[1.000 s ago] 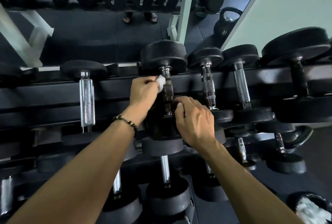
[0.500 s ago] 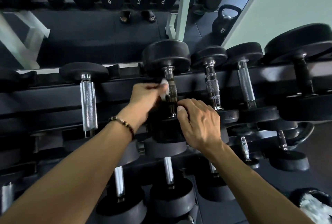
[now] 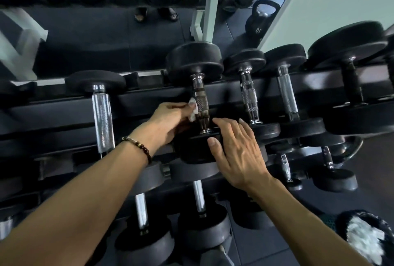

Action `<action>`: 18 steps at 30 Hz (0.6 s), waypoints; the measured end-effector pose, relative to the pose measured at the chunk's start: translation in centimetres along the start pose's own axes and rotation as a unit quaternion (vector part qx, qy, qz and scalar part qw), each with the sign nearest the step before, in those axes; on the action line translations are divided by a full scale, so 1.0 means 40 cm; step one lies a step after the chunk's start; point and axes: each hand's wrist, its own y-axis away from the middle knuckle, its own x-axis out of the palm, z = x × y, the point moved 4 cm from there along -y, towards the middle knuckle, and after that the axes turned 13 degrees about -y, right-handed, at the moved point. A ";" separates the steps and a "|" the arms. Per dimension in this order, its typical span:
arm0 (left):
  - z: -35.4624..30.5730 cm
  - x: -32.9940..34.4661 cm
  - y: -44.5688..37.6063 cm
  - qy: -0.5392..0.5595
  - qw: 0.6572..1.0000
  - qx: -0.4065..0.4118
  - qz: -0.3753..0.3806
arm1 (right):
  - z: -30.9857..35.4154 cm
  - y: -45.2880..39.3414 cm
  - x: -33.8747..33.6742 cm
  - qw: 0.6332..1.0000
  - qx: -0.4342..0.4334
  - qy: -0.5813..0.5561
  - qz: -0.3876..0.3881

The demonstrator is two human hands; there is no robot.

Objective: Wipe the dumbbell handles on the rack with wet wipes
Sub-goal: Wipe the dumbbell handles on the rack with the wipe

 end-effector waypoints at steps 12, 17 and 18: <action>0.035 -0.009 -0.059 -0.054 0.994 -0.043 0.079 | -0.004 -0.005 0.002 1.000 -0.009 -0.010 -0.018; -0.062 0.003 -0.073 0.004 0.998 0.026 0.060 | -0.008 -0.006 0.007 1.000 -0.011 -0.016 -0.023; -0.052 -0.001 -0.064 -0.058 0.995 0.023 0.072 | -0.009 -0.005 0.008 0.999 -0.011 -0.018 -0.027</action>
